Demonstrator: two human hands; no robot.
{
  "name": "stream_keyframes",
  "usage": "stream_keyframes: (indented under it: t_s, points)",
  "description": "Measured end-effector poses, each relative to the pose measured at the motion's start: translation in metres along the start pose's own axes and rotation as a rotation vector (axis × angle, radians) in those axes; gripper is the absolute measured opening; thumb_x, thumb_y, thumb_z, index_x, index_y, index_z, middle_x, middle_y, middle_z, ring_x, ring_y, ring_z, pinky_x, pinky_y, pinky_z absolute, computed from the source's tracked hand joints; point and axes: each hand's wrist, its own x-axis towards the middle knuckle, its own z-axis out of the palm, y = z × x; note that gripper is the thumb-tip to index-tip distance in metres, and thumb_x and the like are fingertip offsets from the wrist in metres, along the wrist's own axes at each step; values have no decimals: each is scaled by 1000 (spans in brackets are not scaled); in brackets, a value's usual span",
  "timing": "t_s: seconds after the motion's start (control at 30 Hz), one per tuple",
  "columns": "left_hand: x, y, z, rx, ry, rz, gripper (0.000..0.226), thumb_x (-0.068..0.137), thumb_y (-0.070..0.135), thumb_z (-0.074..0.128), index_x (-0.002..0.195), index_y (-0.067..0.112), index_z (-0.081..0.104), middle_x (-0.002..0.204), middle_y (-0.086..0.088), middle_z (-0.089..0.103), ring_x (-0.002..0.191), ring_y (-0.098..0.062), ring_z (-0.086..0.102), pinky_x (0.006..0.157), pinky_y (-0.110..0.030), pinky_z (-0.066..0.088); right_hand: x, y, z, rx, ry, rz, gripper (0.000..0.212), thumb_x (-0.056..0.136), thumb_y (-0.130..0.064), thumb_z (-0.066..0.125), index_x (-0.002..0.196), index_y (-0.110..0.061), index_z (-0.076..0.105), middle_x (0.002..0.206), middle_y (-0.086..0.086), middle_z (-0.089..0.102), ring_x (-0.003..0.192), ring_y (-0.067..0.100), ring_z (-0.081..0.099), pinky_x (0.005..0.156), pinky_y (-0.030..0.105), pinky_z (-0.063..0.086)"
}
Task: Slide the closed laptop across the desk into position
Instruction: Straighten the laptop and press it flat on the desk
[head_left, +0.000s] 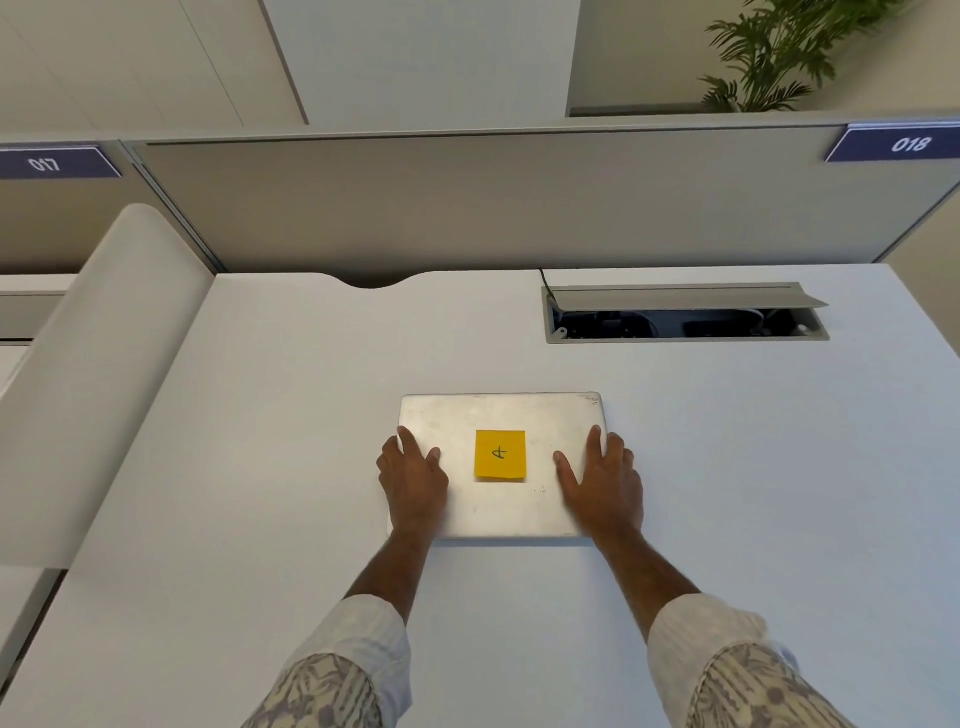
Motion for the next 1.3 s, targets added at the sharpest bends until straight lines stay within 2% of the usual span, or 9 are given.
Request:
stream_keyframes:
  t_s: [0.37,0.63,0.7,0.8,0.97,1.17,1.3]
  points:
    - [-1,-1,4,17,18,4,62,102,27,47,153,1,24,152,-23,32,137,-40,30,112,-49,27,0,1,5,-7,25,-7,72,95,-60,41,143,-7,40,135,19,49,110,34,54,77,45,55]
    - [0,-3,4,-33,21,3,63,101,27,50,153,1,25,153,-22,33,139,-39,29,113,-50,27,0,5,11,-1,85,-22,70,94,-59,46,140,-7,44,129,20,52,105,34,53,78,44,54]
    - [0,-6,3,-47,17,15,65,101,28,50,153,1,23,154,-21,32,141,-38,28,115,-49,26,1,6,11,2,102,-27,70,94,-60,45,140,-7,44,130,20,52,107,34,52,82,45,53]
    - [-2,-8,1,-67,27,35,67,101,30,50,155,2,20,160,-20,25,147,-36,21,120,-48,20,1,4,11,32,121,-27,71,95,-61,40,142,-8,41,142,19,46,120,35,49,93,48,50]
    - [-2,-3,0,-67,73,130,67,104,36,41,156,2,17,164,-20,18,153,-32,13,125,-41,9,2,-2,9,59,117,-115,73,98,-56,28,152,-7,27,161,19,27,143,39,33,115,51,35]
    - [-4,15,0,-93,79,260,65,104,39,21,156,1,14,166,-14,15,155,-26,10,126,-37,2,6,-20,3,98,89,-233,68,101,-47,14,156,-7,17,166,14,13,153,29,13,123,45,21]
    - [-6,24,3,-27,47,386,70,100,45,13,157,5,11,167,-10,8,155,-22,6,125,-34,0,9,-31,-1,121,103,-287,66,101,-44,20,155,-6,20,166,12,12,153,28,11,123,44,19]
